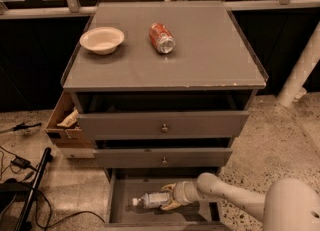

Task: Place blue plastic bottle into bottom drawer

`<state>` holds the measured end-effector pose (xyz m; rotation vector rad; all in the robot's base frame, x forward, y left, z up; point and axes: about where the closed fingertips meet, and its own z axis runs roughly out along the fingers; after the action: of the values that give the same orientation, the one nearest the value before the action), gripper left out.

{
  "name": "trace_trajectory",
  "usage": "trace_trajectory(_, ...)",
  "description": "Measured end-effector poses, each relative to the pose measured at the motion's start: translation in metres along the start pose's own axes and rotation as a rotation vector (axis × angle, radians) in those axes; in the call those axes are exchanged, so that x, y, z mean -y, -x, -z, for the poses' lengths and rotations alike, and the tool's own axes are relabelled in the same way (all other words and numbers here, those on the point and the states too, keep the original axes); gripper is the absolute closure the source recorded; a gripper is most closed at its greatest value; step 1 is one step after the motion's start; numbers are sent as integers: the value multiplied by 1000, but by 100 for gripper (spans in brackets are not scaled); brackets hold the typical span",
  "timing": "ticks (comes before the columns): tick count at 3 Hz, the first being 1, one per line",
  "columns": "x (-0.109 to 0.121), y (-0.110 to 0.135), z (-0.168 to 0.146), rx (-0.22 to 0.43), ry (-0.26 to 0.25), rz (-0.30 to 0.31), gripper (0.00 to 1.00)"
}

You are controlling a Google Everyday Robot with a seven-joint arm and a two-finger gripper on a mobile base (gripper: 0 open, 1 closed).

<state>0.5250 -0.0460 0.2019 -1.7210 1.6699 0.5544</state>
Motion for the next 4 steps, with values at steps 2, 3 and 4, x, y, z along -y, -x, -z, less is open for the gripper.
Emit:
trace_trajectory(2, 17, -17, -21, -52, -15, -2, 100)
trace_trajectory(3, 20, -27, -24, -81, -21, -17, 100)
trace_trajectory(4, 20, -40, -28, -106, -19, -38, 100)
